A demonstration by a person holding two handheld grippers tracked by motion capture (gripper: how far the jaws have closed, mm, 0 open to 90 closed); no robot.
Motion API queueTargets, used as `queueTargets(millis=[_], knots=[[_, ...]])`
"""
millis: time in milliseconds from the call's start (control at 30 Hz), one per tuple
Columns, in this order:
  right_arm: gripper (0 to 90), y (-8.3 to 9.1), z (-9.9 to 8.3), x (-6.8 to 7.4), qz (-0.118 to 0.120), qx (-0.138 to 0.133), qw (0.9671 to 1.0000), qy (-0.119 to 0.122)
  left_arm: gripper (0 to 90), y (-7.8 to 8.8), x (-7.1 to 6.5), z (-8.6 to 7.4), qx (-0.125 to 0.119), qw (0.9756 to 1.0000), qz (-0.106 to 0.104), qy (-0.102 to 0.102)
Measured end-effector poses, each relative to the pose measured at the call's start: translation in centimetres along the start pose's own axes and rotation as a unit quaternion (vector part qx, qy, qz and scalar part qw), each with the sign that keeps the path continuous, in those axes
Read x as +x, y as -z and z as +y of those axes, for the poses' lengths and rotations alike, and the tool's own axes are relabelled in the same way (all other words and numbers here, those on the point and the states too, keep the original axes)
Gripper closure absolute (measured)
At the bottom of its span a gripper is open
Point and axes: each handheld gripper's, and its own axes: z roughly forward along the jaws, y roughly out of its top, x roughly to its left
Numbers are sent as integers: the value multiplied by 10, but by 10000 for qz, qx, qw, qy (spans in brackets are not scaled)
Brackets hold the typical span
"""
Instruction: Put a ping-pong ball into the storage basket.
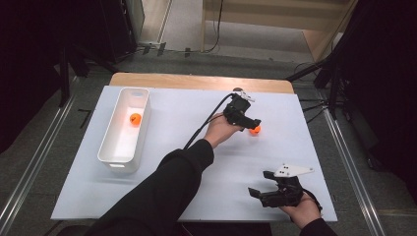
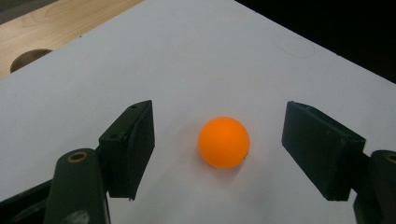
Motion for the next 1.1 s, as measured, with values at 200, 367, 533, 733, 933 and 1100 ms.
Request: queueTargets(millis=[200, 367, 533, 733, 933, 1100], knots=[[113, -1, 0, 0, 24, 10, 10000, 52, 261, -9, -5, 4, 84, 9999, 29, -81], [112, -1, 0, -1, 10, 18, 10000, 38, 270, -16, -5, 6, 160, 9998, 3, -75], [112, -1, 0, -1, 43, 20, 10000, 51, 60, -24, -1, 6, 207, 9997, -96, 4], [112, -2, 1, 0, 93, 46, 9999, 27, 49, -30, 0, 3, 269, 9996, 9, -90], [112, -2, 0, 0, 99, 32, 9999, 31, 54, -31, -3, 3, 123, 9998, 13, -141], [112, -2, 0, 0, 101, 34, 9999, 29, 67, -36, -4, 1, 116, 9998, -13, -134]])
